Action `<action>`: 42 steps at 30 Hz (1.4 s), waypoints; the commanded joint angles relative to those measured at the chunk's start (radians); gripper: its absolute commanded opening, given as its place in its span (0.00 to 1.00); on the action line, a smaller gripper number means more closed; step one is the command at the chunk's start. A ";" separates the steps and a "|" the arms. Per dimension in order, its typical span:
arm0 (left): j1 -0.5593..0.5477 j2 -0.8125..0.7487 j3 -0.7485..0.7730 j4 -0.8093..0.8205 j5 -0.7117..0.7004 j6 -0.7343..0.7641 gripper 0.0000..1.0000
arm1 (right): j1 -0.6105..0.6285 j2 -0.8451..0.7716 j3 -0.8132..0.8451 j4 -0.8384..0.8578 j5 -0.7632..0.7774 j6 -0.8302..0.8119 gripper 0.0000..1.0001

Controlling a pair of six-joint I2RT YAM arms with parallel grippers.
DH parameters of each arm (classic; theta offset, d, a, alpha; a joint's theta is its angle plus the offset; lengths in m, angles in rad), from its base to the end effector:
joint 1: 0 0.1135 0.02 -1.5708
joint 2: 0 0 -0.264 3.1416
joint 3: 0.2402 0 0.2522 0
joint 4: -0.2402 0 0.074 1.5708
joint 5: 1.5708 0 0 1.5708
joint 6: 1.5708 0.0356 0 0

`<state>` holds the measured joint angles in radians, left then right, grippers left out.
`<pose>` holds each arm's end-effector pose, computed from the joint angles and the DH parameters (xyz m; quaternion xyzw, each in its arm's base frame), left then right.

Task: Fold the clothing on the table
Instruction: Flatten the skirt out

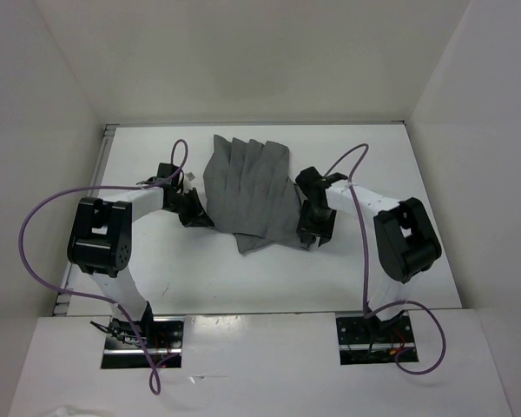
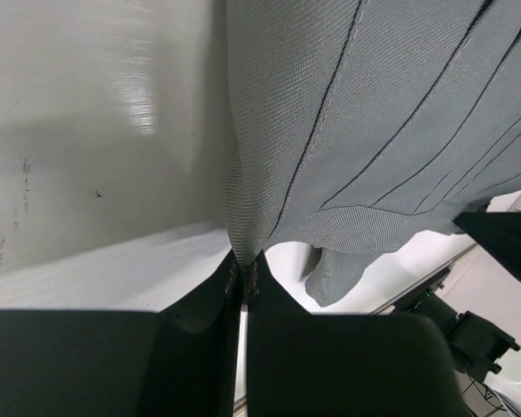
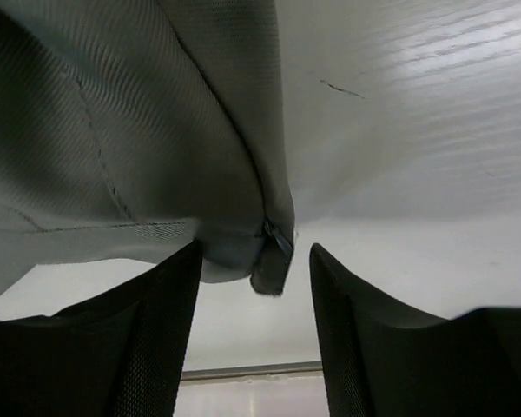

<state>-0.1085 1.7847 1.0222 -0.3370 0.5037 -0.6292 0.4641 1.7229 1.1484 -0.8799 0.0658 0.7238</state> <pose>0.3385 -0.0542 0.1520 -0.1862 0.9249 -0.3075 0.1235 0.2791 0.1371 0.1829 0.1311 0.9891 0.0053 0.0666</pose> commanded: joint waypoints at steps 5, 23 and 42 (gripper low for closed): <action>0.000 0.015 0.039 -0.010 0.038 0.049 0.00 | -0.002 0.081 -0.035 0.122 -0.041 0.055 0.19; 0.030 0.079 0.016 0.088 0.108 -0.012 0.62 | -0.143 -0.010 -0.104 0.140 -0.095 0.071 0.00; -0.020 0.308 0.036 0.225 0.295 -0.093 0.00 | -0.286 0.023 -0.067 0.171 -0.245 -0.026 0.00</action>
<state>-0.1177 2.0476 1.0607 -0.1307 0.8715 -0.7429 0.2203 1.7443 1.0382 -0.7563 -0.1444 0.7334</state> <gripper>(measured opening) 0.032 0.103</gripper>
